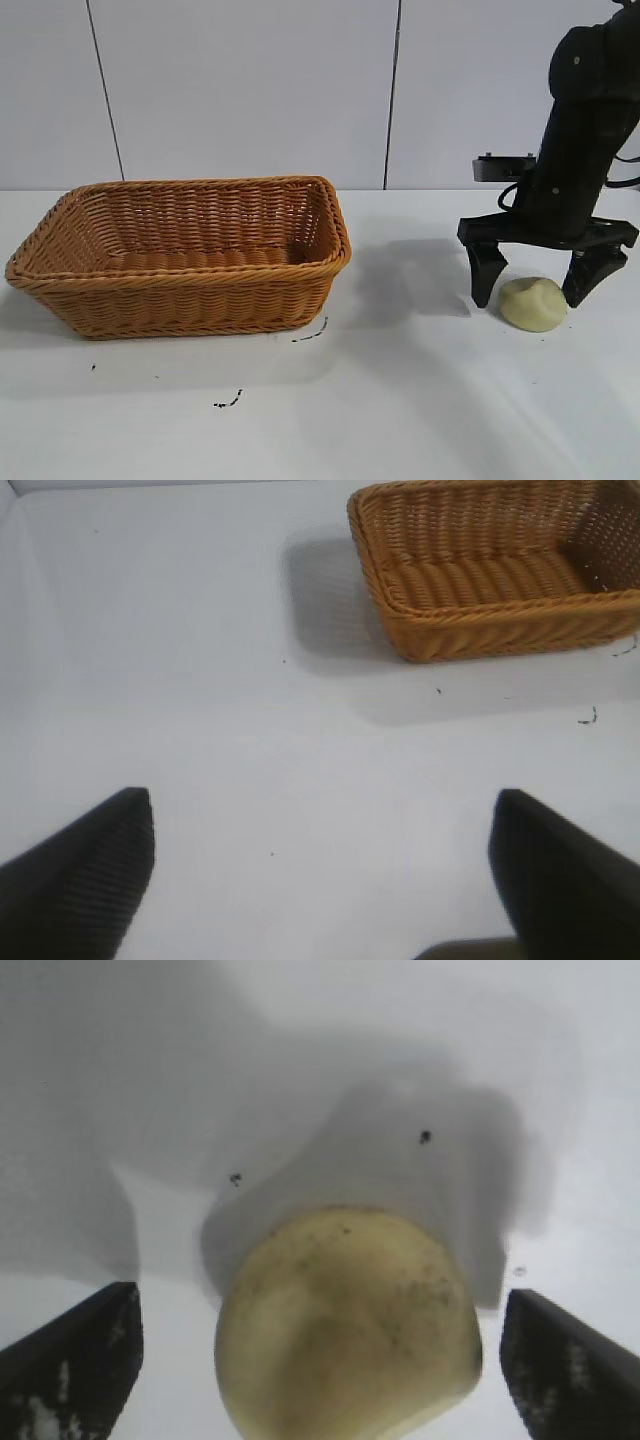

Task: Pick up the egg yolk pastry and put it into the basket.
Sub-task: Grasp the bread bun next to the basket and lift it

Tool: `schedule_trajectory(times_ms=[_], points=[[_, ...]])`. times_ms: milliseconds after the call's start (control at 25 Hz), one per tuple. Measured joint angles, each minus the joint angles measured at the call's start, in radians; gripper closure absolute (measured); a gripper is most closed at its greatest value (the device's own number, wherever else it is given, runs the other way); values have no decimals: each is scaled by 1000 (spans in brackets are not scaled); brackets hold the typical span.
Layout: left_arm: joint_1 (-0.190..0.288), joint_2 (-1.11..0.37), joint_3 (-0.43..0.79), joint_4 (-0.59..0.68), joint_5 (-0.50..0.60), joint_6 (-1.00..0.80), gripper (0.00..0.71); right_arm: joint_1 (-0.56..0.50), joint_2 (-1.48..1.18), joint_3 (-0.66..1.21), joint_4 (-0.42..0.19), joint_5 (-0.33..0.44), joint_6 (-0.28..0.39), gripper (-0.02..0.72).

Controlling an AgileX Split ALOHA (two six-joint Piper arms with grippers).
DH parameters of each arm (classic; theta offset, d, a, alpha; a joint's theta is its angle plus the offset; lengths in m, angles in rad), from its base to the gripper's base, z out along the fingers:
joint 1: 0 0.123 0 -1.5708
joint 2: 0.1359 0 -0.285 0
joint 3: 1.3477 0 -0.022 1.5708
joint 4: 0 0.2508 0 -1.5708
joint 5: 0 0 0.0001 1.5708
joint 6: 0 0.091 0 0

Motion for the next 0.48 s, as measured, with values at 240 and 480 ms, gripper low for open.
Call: schedule_trajectory(times_ms=[240,480], points=[[0,0,0,0,0,0,17,0,26,-2,-2,14,0,9],[0,0,0,0,0,0,17,0,30,-5,-9,29,1,239]])
